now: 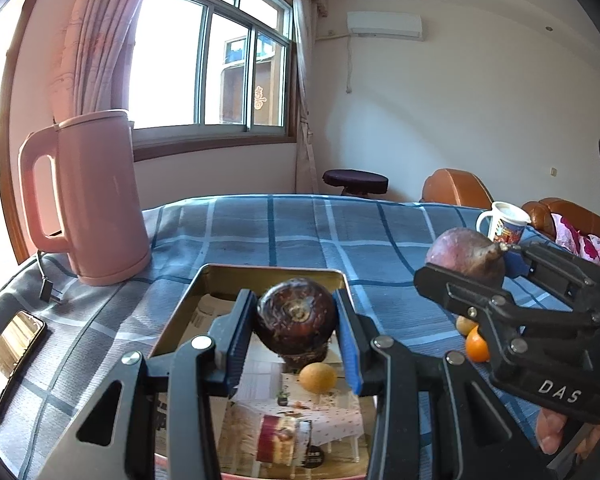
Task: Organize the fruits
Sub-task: 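Carry the dark round fruit and the purple fruit over the tin box with both tools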
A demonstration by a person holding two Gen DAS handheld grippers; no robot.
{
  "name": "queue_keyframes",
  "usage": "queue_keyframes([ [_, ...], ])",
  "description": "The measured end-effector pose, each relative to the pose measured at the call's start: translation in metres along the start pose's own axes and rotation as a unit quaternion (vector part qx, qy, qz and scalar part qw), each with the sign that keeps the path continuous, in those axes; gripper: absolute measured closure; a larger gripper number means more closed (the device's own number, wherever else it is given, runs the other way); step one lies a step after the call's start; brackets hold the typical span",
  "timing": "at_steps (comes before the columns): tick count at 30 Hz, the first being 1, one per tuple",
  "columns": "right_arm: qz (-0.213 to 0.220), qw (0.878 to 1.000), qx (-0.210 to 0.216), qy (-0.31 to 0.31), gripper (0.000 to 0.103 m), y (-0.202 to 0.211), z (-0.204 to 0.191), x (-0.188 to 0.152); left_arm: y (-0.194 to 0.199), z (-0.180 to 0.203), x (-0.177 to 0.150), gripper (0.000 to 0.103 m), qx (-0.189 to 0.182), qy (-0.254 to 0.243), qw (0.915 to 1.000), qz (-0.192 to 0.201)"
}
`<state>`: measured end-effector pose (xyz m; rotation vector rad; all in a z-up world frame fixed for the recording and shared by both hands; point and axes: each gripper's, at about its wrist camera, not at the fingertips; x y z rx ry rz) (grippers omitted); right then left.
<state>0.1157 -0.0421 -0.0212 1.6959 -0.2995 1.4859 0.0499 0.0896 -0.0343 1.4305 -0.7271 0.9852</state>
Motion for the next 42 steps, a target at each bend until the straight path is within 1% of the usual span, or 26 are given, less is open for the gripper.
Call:
queue_keyframes([
  [7, -0.002, 1.0, 0.011, 0.007, 0.051, -0.008, -0.011, 0.007, -0.003, -0.013, -0.001, 0.062, 0.015, 0.005, 0.9998, -0.009],
  [21, -0.012, 0.999, 0.025, 0.015, 0.051, -0.027, -0.032, 0.012, -0.005, -0.035, -0.002, 0.062, 0.03, 0.015, 0.9993, -0.016],
  [33, -0.023, 0.999, 0.032, 0.019, 0.051, -0.042, -0.044, 0.012, -0.004, -0.049, -0.003, 0.062, 0.043, 0.019, 0.9987, -0.017],
  [42, -0.032, 0.999, 0.04, 0.012, 0.05, -0.056, -0.05, 0.014, -0.007, -0.056, -0.003, 0.062, 0.052, 0.02, 0.9981, -0.027],
])
Point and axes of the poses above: each gripper's, at about its wrist camera, not at the fingertips, and y roughly against the way its jaws point, z to its right, x to its top, and after that the axes turned 4 degrees about -z, right-handed
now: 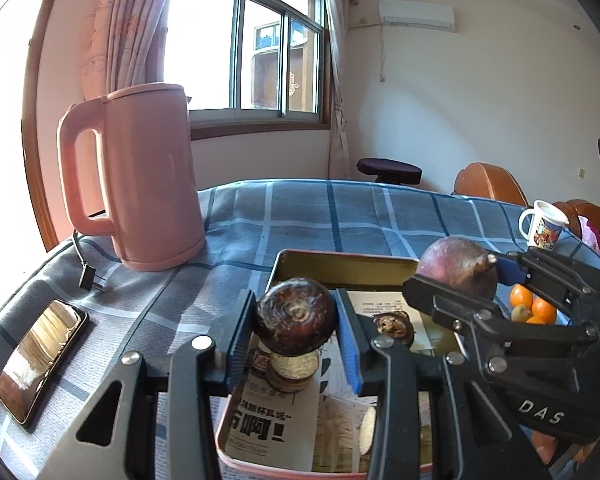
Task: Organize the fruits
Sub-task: 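Carry the dark round fruit and the purple fruit over the tin box with both tools, then open both tools over the tin box to drop the two fruits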
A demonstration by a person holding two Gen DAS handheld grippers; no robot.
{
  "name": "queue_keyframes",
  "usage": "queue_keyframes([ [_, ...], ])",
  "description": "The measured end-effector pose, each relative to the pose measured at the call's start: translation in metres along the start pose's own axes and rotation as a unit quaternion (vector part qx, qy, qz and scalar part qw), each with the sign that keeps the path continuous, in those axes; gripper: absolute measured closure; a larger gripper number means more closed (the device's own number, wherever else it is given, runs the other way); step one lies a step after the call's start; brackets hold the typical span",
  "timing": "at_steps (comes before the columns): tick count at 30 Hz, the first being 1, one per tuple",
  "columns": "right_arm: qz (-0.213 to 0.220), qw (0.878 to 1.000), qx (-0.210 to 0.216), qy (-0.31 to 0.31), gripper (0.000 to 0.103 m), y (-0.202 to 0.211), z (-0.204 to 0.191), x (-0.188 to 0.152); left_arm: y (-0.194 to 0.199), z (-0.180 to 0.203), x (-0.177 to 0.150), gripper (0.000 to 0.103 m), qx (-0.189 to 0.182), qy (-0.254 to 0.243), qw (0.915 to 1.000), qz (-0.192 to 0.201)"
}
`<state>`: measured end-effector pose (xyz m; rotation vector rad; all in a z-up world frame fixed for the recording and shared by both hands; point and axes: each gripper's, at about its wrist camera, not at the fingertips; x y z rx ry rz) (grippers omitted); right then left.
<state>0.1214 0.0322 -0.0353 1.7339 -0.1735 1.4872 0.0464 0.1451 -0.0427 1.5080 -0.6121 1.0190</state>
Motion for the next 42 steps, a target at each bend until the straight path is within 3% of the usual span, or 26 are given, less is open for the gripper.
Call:
queue_keyframes([
  [16, -0.051, 0.998, 0.027, -0.004, 0.05, -0.029, -0.005, -0.005, -0.014, -0.013, 0.0, 0.062, 0.001, 0.004, 0.9991, -0.043],
  [23, -0.067, 0.997, 0.047, -0.012, 0.047, -0.034, -0.003, -0.007, -0.012, -0.015, 0.001, 0.058, 0.009, 0.01, 0.999, -0.042],
  [28, -0.051, 0.998, 0.037, -0.022, 0.032, -0.026, 0.003, -0.007, -0.005, -0.019, 0.0, 0.04, 0.021, 0.023, 0.9991, -0.027],
  [34, -0.019, 0.999, 0.004, -0.035, 0.03, 0.011, 0.022, -0.011, 0.013, 0.0, 0.003, 0.016, 0.012, 0.017, 0.9997, 0.009],
  [42, 0.012, 0.992, -0.088, -0.092, 0.025, 0.082, 0.101, -0.042, 0.025, 0.069, 0.005, 0.009, -0.034, -0.048, 0.9977, 0.032],
])
Point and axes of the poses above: each gripper's, at about its wrist camera, not at the fingertips, and y roughly against the way its jaws point, z to its right, x to its top, and after that the axes turned 4 degrees about -z, right-handed
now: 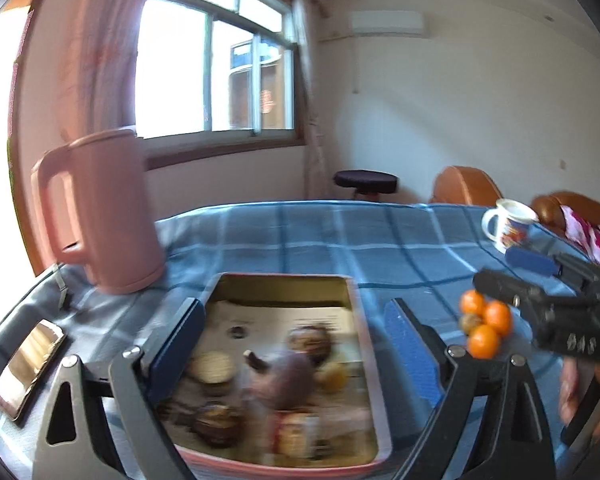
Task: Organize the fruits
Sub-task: 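Open both tools over the tin box to drop the two fruits, then grasp an orange from the orange group with the left tool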
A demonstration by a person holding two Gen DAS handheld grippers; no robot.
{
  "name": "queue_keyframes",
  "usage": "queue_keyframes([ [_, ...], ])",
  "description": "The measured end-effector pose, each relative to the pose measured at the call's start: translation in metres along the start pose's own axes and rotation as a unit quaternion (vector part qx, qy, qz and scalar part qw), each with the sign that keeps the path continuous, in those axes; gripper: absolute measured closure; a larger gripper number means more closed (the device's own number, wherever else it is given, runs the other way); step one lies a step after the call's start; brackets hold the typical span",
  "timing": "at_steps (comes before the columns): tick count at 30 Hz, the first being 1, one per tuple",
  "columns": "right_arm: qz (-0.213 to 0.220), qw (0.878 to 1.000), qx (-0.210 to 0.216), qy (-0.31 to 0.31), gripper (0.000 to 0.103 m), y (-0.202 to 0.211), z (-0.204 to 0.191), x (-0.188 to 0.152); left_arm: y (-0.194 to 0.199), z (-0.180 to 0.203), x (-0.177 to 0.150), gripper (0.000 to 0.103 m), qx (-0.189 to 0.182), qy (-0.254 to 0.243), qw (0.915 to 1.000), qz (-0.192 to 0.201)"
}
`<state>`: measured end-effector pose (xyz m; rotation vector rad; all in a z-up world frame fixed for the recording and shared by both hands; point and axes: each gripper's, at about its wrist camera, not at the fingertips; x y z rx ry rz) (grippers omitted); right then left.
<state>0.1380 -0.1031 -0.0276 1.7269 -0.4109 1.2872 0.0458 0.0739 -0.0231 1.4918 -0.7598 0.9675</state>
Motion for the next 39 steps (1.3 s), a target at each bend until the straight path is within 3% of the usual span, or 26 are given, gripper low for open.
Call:
queue_keyframes([
  [4, -0.003, 0.997, -0.063, -0.033, 0.025, 0.012, 0.046, -0.011, -0.011, 0.038, 0.001, 0.008, -0.033, -0.03, 0.9988, -0.017],
  [8, -0.004, 0.994, -0.084, -0.071, 0.025, 0.019, 0.077, -0.021, -0.026, 0.074, -0.001, 0.008, -0.063, -0.057, 0.9957, -0.039],
  [16, 0.006, 0.992, -0.084, -0.099, 0.025, 0.024, 0.092, -0.029, -0.055, 0.128, -0.001, 0.011, -0.114, -0.089, 0.9842, -0.102],
  [20, 0.003, 0.991, -0.079, -0.11, 0.025, 0.023, 0.096, -0.028, -0.074, 0.145, -0.005, 0.018, -0.137, -0.101, 0.9731, -0.155],
  [26, -0.004, 0.989, -0.075, -0.126, 0.024, 0.019, 0.102, -0.029, -0.086, 0.163, -0.013, 0.025, -0.15, -0.136, 0.9586, -0.2],
  [30, -0.011, 0.99, -0.08, -0.118, 0.024, 0.017, 0.099, -0.028, -0.096, 0.16, -0.015, 0.063, -0.179, -0.121, 0.9496, -0.227],
  [34, -0.023, 0.99, -0.074, -0.116, 0.023, 0.012, 0.099, -0.028, -0.089, 0.152, -0.012, 0.066, -0.188, -0.106, 0.9531, -0.212],
  [39, -0.037, 0.992, -0.059, -0.104, 0.022, 0.006, 0.096, -0.027, -0.076, 0.131, -0.006, 0.066, -0.166, -0.083, 0.968, -0.169],
])
Point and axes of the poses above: each gripper's, at about its wrist camera, not at the fingertips, and y roughly against the way its jaws point, z to its right, x to its top, and after that the axes turned 4 degrees about -z, right-handed
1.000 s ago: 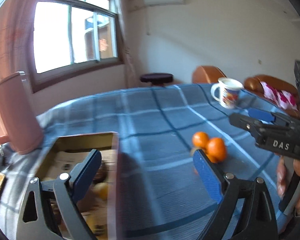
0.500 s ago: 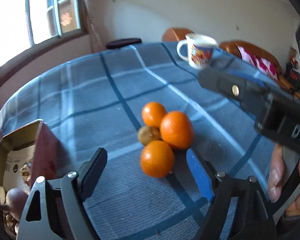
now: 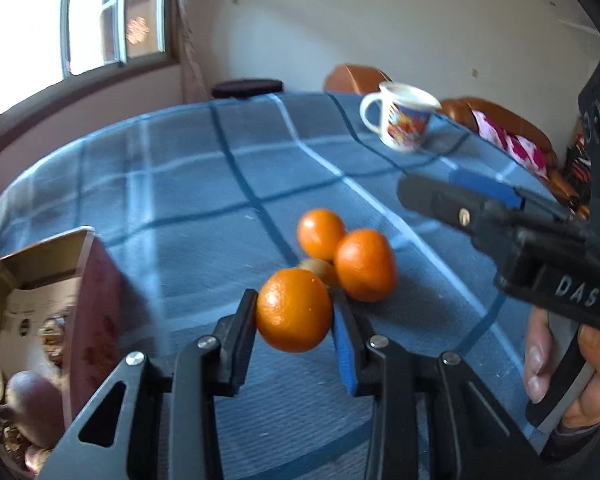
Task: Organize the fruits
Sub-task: 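Grasp an orange from the orange group with the left tool, then grasp another orange with the right tool while the left tool holds its orange lifted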
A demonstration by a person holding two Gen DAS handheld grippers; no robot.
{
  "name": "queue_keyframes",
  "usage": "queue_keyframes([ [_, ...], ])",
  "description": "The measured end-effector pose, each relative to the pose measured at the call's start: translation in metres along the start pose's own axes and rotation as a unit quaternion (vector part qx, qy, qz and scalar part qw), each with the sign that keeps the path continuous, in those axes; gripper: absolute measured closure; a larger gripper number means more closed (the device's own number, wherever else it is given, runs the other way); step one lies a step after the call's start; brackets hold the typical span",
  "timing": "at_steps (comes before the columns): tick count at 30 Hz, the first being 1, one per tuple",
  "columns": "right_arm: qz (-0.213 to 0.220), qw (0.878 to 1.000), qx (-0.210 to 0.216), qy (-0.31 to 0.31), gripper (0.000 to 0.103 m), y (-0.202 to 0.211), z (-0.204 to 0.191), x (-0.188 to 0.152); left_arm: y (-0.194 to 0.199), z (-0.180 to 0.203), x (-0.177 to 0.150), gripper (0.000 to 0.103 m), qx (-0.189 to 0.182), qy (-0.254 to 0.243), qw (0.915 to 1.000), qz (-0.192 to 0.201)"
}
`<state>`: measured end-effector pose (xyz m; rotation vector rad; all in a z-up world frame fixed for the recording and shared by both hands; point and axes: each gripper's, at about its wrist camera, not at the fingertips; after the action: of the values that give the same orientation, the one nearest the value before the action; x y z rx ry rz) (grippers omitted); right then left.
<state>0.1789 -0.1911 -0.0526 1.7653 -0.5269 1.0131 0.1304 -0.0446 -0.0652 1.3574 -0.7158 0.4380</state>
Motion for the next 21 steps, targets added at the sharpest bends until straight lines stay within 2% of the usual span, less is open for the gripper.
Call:
queue_keyframes([
  [6, -0.048, 0.998, 0.018, 0.038, 0.022, -0.019, -0.015, -0.001, 0.011, -0.027, 0.002, 0.066, 0.033, 0.041, 0.9978, 0.039],
  [10, -0.078, 0.995, 0.036, 0.041, 0.022, -0.03, -0.018, -0.002, 0.015, -0.04, 0.0, 0.066, 0.03, 0.067, 0.9958, 0.055],
  [16, -0.127, 0.989, 0.059, 0.041, 0.023, -0.049, -0.021, -0.005, 0.023, -0.036, -0.002, 0.066, 0.036, 0.062, 0.9943, 0.079],
  [18, -0.136, 0.988, 0.061, 0.043, 0.032, -0.052, -0.022, -0.005, 0.025, -0.034, -0.002, 0.066, 0.039, 0.056, 0.9942, 0.083],
  [19, -0.144, 0.986, 0.066, 0.044, 0.046, -0.055, -0.023, -0.006, 0.026, -0.033, -0.003, 0.066, 0.041, 0.055, 0.994, 0.086],
  [21, -0.157, 0.984, 0.077, 0.041, 0.052, -0.059, -0.022, -0.008, 0.028, -0.032, -0.003, 0.066, 0.041, 0.052, 0.9937, 0.09],
])
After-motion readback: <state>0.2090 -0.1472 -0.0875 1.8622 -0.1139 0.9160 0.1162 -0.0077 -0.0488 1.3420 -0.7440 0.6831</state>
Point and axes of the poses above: each gripper's, at about its wrist camera, not at the fingertips, and y roughly against the way its jaws point, z to its right, x to its top, and after that the axes turned 4 degrees about -z, right-handed
